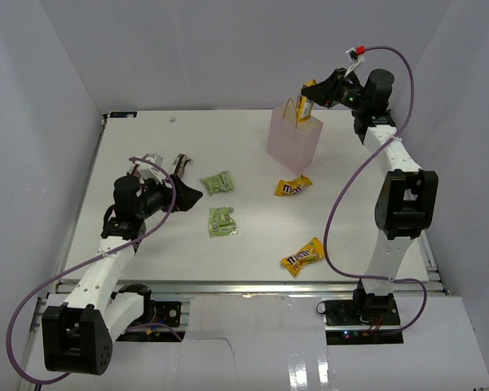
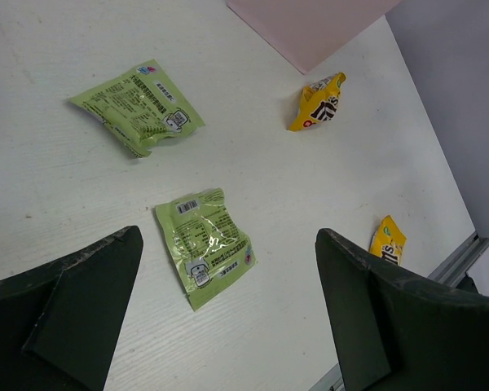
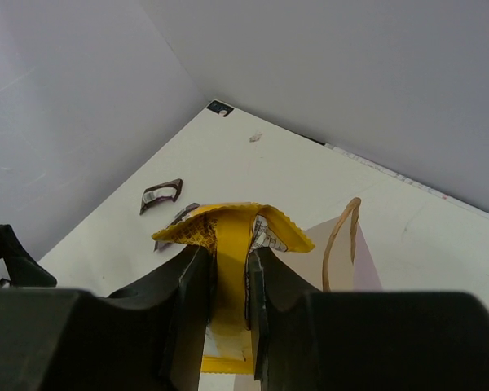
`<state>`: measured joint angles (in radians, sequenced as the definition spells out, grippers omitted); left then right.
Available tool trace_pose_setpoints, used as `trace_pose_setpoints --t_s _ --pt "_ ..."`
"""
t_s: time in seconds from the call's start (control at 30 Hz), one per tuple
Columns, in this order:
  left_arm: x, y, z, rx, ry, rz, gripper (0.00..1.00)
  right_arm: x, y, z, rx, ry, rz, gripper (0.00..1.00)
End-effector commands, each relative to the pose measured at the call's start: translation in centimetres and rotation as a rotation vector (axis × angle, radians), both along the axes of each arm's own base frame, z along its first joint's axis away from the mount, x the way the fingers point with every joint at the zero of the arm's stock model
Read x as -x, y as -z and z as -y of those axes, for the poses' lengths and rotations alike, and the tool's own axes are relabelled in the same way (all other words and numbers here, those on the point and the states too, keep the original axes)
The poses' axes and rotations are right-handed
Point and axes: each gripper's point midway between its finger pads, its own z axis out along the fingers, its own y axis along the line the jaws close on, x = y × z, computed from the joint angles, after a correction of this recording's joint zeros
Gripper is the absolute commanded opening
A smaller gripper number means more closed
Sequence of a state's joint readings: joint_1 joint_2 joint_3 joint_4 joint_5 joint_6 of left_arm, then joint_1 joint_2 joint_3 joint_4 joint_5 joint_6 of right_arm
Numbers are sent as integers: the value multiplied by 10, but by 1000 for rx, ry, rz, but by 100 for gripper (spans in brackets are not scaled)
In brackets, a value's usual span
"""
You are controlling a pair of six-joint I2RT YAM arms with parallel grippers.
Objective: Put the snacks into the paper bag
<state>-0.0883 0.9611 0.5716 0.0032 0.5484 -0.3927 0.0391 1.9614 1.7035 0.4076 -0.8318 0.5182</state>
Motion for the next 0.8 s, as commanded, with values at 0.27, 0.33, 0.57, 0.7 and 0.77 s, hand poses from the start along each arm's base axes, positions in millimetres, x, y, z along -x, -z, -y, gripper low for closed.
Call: trace_pose_setpoints --t_s 0.27,0.33,0.57,0.7,0.77 --pt "-1 -18 6 9 35 42 98 -15 12 14 131 61 117 30" --pt "-2 -17 6 10 36 38 98 -16 14 15 142 68 115 32" --pt "-2 -11 8 17 45 11 98 -19 17 21 191 102 126 42" --pt "-3 -10 7 18 42 6 98 -15 21 22 201 102 123 45" --pt "-4 -6 7 18 40 -7 98 -10 16 21 204 100 133 46"
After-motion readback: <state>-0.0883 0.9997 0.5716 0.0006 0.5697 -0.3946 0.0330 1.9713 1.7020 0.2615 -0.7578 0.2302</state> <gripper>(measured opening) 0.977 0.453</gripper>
